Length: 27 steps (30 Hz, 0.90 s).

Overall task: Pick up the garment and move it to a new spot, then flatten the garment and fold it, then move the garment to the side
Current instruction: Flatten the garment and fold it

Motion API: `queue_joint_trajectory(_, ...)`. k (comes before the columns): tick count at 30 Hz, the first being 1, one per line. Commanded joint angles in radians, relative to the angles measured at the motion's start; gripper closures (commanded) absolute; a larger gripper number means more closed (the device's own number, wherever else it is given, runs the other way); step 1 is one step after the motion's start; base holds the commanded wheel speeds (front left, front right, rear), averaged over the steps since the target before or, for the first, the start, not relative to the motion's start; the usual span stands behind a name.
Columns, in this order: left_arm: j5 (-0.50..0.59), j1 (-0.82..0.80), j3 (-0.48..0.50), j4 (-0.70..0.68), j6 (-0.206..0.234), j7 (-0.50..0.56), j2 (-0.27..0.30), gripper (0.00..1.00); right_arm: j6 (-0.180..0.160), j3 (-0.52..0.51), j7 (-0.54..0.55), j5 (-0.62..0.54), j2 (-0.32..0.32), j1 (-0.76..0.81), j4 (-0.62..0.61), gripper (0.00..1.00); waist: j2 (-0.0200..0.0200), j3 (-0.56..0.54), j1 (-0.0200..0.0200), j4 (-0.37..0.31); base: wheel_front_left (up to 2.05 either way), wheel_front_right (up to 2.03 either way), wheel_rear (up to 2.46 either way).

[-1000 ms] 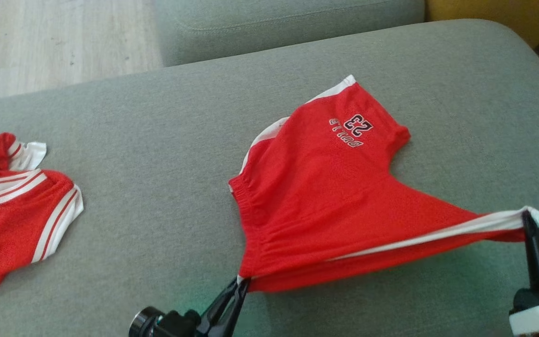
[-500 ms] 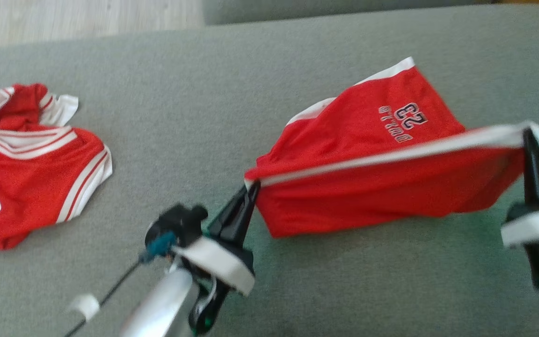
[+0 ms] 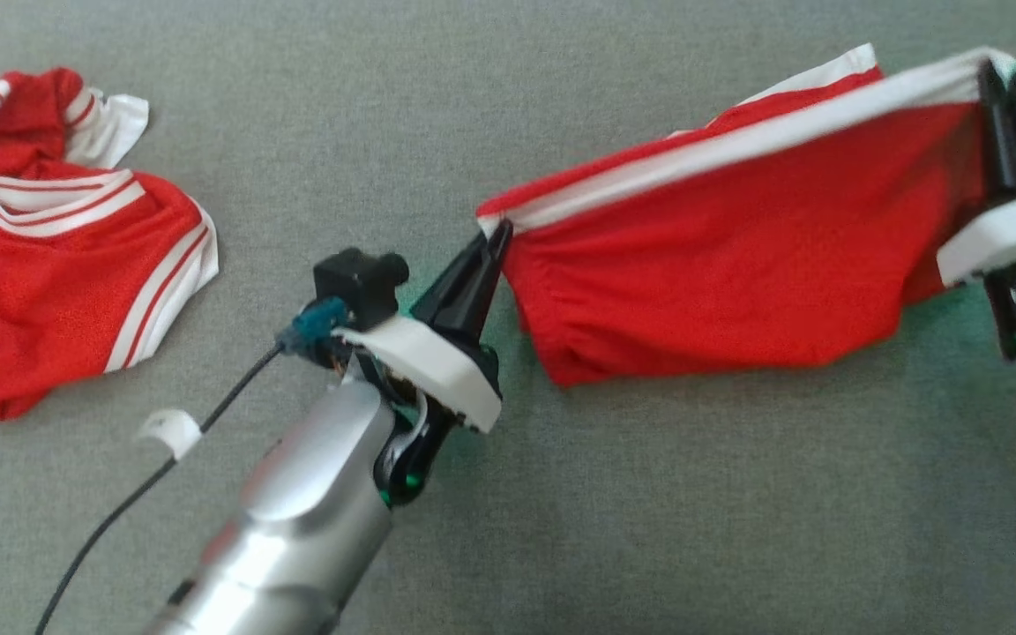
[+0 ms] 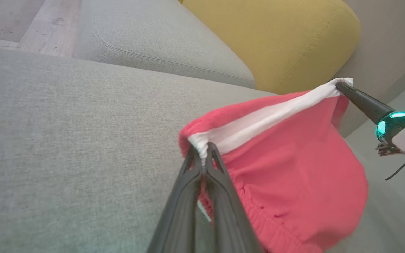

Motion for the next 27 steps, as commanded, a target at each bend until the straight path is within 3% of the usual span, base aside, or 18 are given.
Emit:
queue_joint_trajectory(1, -0.006, -0.047, 0.017, -0.001, -0.006, -0.021, 0.010, 1.00, -0.001, 0.032, -0.023, -0.003, -0.004, -0.041, 0.011, 1.00, 0.0000, 0.017, -0.0002, 0.001, 0.00, 0.00, 0.00)
queue_joint_trajectory(3, -0.015, -0.068, 0.002, 0.029, -0.006, -0.036, 0.010, 1.00, -0.001, 0.062, -0.039, 0.004, 0.008, -0.083, 0.067, 0.95, 0.0000, 0.025, -0.0002, -0.001, 0.00, 0.00, 0.00)
queue_joint_trajectory(5, -0.021, -0.082, -0.011, 0.058, -0.006, -0.052, 0.009, 1.00, -0.001, 0.089, -0.056, 0.016, 0.022, -0.118, 0.121, 0.71, 0.0000, 0.030, -0.0002, -0.004, 0.00, 0.00, 0.00)
queue_joint_trajectory(6, -0.025, -0.087, -0.019, 0.070, -0.006, -0.060, 0.009, 0.94, -0.001, 0.103, -0.063, 0.021, 0.029, -0.133, 0.144, 0.33, 0.0000, 0.032, -0.0002, -0.006, 0.00, 0.00, 0.00)
queue_joint_trajectory(7, -0.029, -0.091, -0.023, 0.083, -0.006, -0.069, 0.009, 0.76, -0.001, 0.114, -0.070, 0.024, 0.034, -0.145, 0.166, 0.00, 0.0000, 0.032, -0.0002, -0.008, 0.00, 0.00, 0.00)
queue_joint_trajectory(8, -0.031, -0.095, -0.027, 0.096, -0.006, -0.078, 0.009, 0.51, -0.001, 0.124, -0.076, 0.028, 0.039, -0.154, 0.184, 0.00, 0.0000, 0.032, -0.0002, -0.009, 0.00, 0.00, 0.00)
queue_joint_trajectory(9, -0.031, -0.097, -0.031, 0.108, -0.006, -0.087, 0.009, 0.00, -0.001, 0.131, -0.081, 0.034, 0.044, -0.158, 0.197, 0.00, 0.0000, 0.029, -0.0002, -0.011, 0.00, 0.00, 0.00)
queue_joint_trajectory(16, 0.015, -0.064, -0.030, 0.141, 0.015, -0.153, 0.020, 0.00, -0.001, 0.150, -0.089, 0.086, 0.078, -0.075, 0.162, 0.00, 0.0000, -0.029, -0.0002, -0.030, 0.00, 0.00, 0.00)
queue_joint_trajectory(19, 0.080, -0.010, 0.011, 0.073, 0.077, -0.163, 0.032, 0.00, -0.001, 0.155, -0.089, 0.122, 0.093, 0.023, 0.106, 0.00, 0.0000, -0.073, -0.0002, -0.038, 0.00, 0.00, 0.00)
queue_joint_trajectory(24, 0.266, 0.193, 0.145, -0.190, 0.215, -0.164, 0.043, 0.00, -0.001, 0.154, -0.089, 0.174, 0.106, 0.171, 0.059, 0.00, 0.0000, -0.147, -0.0002, -0.031, 0.00, 0.00, 0.00)
queue_joint_trajectory(27, 0.365, 0.327, 0.190, -0.312, 0.272, -0.164, 0.035, 0.00, -0.001, 0.118, -0.089, 0.177, 0.094, 0.207, 0.076, 0.00, 0.0000, -0.184, -0.0002, -0.006, 0.00, 0.00, 0.00)
